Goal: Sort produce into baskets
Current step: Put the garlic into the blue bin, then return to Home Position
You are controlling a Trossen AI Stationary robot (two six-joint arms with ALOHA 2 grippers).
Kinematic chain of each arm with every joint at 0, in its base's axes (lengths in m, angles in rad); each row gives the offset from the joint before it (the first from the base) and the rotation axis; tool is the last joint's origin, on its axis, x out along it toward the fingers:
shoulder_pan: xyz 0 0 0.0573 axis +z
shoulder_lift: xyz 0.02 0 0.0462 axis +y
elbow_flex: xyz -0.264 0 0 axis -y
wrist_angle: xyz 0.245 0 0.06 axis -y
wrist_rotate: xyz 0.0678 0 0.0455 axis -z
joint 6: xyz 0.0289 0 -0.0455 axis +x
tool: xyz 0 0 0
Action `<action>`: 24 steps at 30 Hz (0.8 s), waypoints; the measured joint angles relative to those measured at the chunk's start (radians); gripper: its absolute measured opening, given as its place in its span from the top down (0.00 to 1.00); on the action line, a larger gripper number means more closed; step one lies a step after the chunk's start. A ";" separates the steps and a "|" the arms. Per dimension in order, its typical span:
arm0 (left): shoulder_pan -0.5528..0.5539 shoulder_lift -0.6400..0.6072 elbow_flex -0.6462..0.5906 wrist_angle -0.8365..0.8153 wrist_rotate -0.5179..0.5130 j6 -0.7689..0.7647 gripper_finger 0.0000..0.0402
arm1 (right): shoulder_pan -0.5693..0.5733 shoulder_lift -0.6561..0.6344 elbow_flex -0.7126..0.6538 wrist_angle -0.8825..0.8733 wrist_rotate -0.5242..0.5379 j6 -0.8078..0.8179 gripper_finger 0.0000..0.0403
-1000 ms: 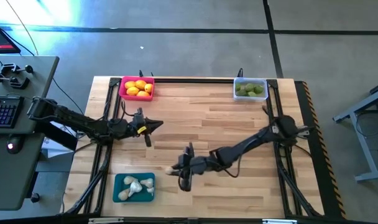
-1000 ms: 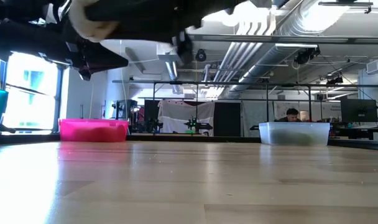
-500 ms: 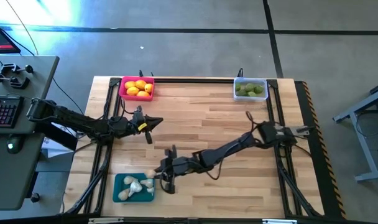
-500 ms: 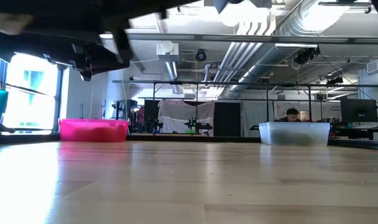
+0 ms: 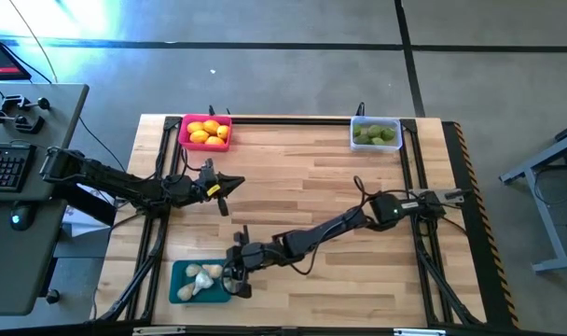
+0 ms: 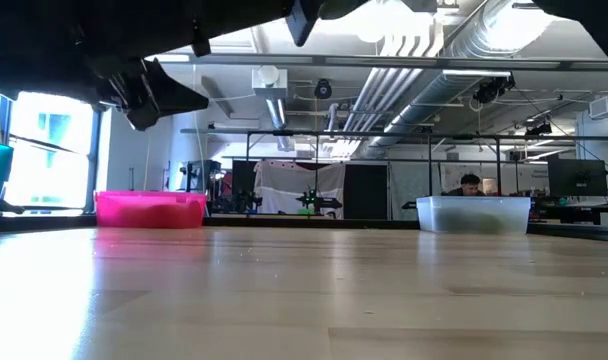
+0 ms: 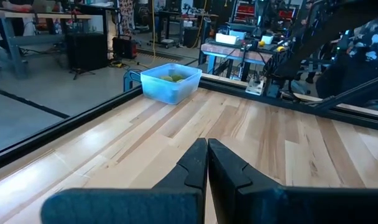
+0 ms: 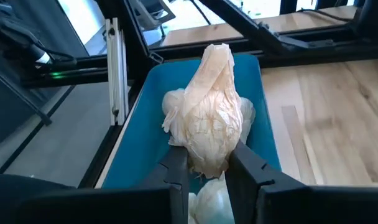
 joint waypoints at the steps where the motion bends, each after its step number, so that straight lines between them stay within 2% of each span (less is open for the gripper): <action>1: 0.000 0.000 0.000 0.000 0.000 0.000 1.00 | 0.000 0.001 0.000 -0.004 0.001 0.000 0.86; 5: 0.000 0.000 0.000 0.000 0.000 0.000 1.00 | 0.000 0.001 0.000 -0.023 0.000 -0.013 0.76; 12: 0.001 0.000 0.000 0.000 0.000 0.005 1.00 | 0.000 0.001 0.000 -0.029 -0.006 0.000 0.44; 16: 0.002 0.000 0.000 -0.001 -0.001 0.009 1.00 | 0.000 0.001 0.000 -0.029 -0.008 -0.009 0.37; 18: 0.002 0.000 0.000 -0.001 -0.001 0.015 1.00 | 0.000 0.000 0.000 -0.052 -0.007 -0.016 0.37; 20: 0.002 -0.007 0.000 -0.005 -0.001 0.021 1.00 | 0.003 -0.007 0.000 -0.089 0.030 -0.037 0.41; 22: -0.001 -0.022 0.000 -0.011 0.000 0.030 1.00 | 0.016 -0.027 0.000 -0.129 0.119 -0.112 0.52; 24: -0.003 -0.048 0.000 -0.033 0.020 0.043 1.00 | 0.024 -0.052 0.000 -0.166 0.192 -0.166 0.69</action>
